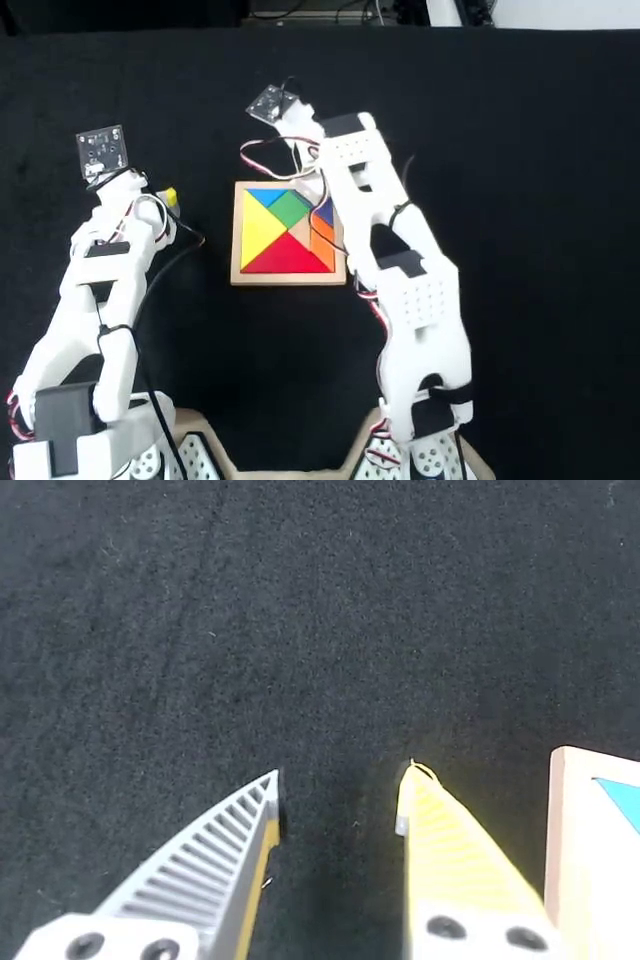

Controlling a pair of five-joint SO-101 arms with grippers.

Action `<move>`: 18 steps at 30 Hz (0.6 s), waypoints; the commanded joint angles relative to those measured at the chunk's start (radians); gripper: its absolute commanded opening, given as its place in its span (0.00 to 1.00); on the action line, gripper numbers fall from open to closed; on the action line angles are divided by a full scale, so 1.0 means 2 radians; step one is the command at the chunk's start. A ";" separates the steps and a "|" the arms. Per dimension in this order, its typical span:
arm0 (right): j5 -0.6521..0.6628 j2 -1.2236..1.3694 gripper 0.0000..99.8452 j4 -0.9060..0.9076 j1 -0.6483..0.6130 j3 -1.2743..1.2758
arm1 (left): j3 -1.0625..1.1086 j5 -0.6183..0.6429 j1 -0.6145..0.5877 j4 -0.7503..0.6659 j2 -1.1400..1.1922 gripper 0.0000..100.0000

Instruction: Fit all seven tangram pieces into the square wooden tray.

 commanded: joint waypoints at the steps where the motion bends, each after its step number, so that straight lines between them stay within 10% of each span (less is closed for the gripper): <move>1: -0.004 -0.030 0.01 0.054 0.012 -0.079 | -0.009 -0.002 -0.005 -0.011 -0.003 0.20; 12: -0.097 -0.192 0.01 0.254 0.065 -0.289 | -0.037 0.000 -0.006 -0.002 -0.021 0.20; 18: -0.153 -0.321 0.01 0.253 0.125 -0.290 | -0.182 -0.031 -0.024 0.204 -0.208 0.20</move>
